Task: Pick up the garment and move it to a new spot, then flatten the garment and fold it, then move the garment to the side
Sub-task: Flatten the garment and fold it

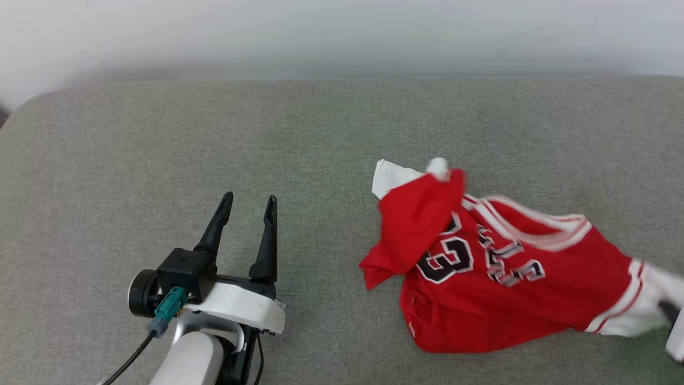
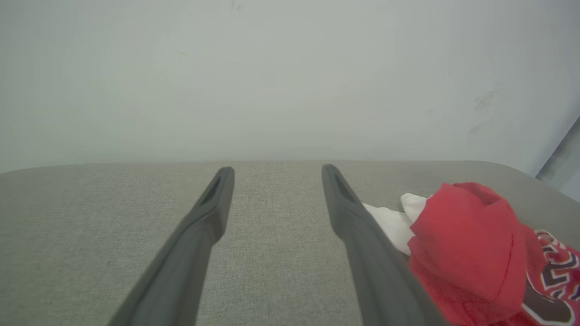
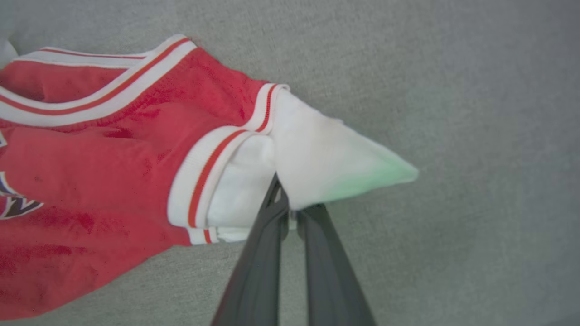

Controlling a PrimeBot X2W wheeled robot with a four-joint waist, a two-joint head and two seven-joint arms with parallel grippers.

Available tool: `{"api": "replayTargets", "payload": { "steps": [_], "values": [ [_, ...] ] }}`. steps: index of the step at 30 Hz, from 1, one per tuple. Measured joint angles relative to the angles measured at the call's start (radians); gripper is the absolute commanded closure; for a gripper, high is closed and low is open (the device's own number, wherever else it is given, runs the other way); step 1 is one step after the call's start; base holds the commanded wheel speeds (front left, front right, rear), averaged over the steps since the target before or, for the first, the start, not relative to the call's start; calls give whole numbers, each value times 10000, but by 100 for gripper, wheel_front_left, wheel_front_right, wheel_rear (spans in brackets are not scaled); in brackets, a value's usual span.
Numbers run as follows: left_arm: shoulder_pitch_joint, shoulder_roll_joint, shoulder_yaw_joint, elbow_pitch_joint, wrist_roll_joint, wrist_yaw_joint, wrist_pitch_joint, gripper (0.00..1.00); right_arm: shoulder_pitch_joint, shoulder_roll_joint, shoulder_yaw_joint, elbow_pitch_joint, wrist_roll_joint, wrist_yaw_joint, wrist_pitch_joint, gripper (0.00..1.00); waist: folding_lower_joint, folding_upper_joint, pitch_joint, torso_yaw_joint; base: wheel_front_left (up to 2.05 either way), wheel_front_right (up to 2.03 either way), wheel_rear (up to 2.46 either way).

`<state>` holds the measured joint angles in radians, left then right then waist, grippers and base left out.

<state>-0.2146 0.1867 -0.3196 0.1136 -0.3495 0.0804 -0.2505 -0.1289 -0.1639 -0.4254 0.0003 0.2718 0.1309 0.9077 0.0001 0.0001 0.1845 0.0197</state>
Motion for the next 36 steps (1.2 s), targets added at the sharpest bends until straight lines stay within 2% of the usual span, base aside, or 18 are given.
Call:
{"api": "replayTargets", "payload": {
  "steps": [3, 6, 7, 8, 9, 10, 14, 19, 25, 31, 36],
  "values": [
    [-7, 8, -2, 15, -46, 33, 23, 0, 309, 305, -462, 928, 12, 0, -190, 100, 0, 0, 107, 4, 0, 0, 0],
    [-11, 27, 6, 46, -71, 75, 54, 0, 285, 514, -499, 1659, 88, 0, -757, 100, 0, 0, 186, 1, 0, 0, 0],
    [-12, 46, 10, 54, -73, 75, 54, 0, 253, 529, -493, 1812, 125, 0, -995, 81, 0, 0, 206, -1, 0, 0, 0],
    [-12, 65, 17, 61, -88, 77, 56, 0, 221, 545, -456, 1965, 176, 0, -1264, 32, 0, 0, 225, -3, 0, 0, 0],
    [-12, 79, 23, 75, -100, 86, 69, 0, 198, 552, -405, 2077, 205, 0, -1517, 32, -1, 0, 233, -4, 0, 0, 0],
    [-12, 86, 27, 86, -102, 90, 86, 0, 185, 554, -330, 2161, 253, 0, -1787, 0, 0, 0, 230, -3, 0, 0, 0],
    [29, 117, 36, 119, -165, 165, 92, 0, 134, 487, 121, 2063, 234, 0, -3229, 0, 0, 0, 69, 8, 0, 0, 0],
    [208, 213, 104, 125, -245, 255, 148, 0, 231, 403, 558, 1020, -276, 0, -5139, 0, 0, 0, -224, -2, 0, 0, 0],
    [449, 272, 84, 144, -322, 297, 276, 0, 590, 571, 1344, -4, -744, 0, -6694, 0, -1, 0, -681, 26, 0, 0, 0],
    [748, 341, 107, 267, -439, 384, 416, 0, 1180, 715, 2460, -915, -972, 0, -7775, 0, -1, 0, -1083, 60, 0, 0, 0],
    [1070, 451, 117, 476, -596, 464, 646, 0, 1778, 888, 3093, -1459, -1122, 0, -8105, 0, -1, 0, -1432, -36, 0, 0, 0]
  ]
}}
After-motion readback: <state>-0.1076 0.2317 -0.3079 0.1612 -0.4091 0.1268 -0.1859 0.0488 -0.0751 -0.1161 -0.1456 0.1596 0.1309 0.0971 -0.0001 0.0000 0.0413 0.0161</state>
